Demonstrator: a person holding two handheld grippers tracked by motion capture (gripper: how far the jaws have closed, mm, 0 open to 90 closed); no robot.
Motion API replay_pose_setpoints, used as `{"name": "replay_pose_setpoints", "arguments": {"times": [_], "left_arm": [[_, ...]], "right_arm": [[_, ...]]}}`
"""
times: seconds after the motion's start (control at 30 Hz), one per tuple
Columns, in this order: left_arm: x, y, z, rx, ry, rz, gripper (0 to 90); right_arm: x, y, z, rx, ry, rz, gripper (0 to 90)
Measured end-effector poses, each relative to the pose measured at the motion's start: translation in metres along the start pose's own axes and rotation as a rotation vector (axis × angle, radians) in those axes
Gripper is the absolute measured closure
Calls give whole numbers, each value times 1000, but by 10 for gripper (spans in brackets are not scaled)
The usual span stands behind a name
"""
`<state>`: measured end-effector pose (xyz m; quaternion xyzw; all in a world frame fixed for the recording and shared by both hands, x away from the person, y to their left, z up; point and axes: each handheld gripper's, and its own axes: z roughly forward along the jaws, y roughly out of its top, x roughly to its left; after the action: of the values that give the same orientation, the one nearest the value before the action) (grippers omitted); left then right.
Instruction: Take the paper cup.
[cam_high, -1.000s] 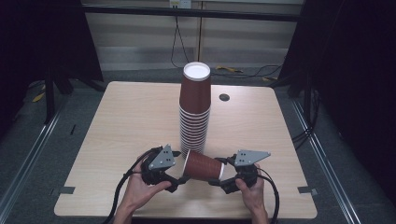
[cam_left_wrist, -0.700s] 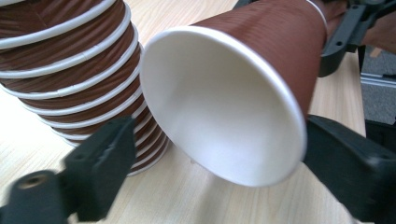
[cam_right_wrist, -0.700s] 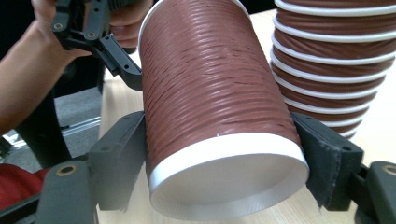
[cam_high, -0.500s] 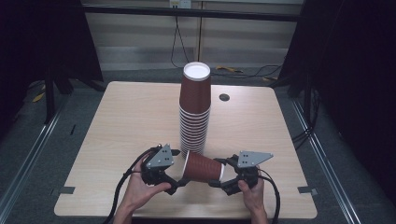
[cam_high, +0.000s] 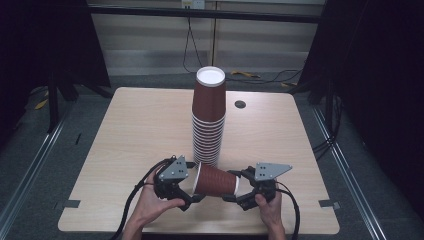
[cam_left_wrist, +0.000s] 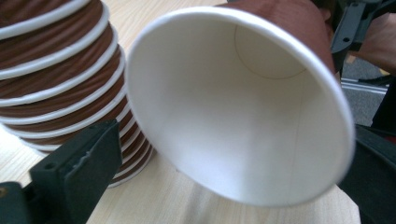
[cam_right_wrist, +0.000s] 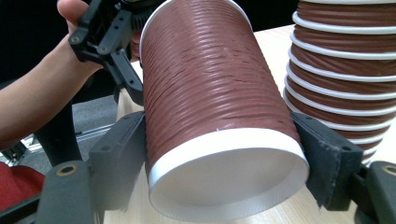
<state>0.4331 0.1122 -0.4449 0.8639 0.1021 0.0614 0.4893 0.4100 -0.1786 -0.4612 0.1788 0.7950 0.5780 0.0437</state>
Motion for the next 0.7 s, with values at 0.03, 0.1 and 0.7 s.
{"name": "replay_pose_setpoints", "arguments": {"times": [0.03,0.1,0.7], "left_arm": [[0,0,0,-1,-4,0,0],[1,0,1,-4,-8,3,0],[0,3,4,-25,-39,28,0]], "right_arm": [[0,0,0,3,0,-2,229],[0,0,0,3,0,-2,229],[0,2,1,-1,29,-15,229]]}}
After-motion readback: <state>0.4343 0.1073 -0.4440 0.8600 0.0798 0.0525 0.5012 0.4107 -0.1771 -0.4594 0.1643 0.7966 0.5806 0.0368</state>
